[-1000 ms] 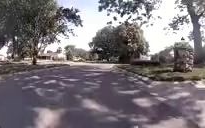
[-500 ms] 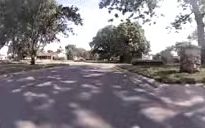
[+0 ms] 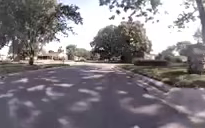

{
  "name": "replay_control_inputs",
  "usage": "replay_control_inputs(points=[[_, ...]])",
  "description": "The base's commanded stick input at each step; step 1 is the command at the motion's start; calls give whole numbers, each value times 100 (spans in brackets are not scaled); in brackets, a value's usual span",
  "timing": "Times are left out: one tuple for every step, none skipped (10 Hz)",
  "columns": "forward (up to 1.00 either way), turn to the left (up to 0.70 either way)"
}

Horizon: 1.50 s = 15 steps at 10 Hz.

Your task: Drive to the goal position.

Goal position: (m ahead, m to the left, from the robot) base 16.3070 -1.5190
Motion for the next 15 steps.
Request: replay_control_inputs(points=[[70,3],[70,3],[70,3],[70,3],[70,3],[70,3],[70,3],[70,3],[70,3],[70,3],[70,3],[70,3],[70,3],[70,3],[70,3]])
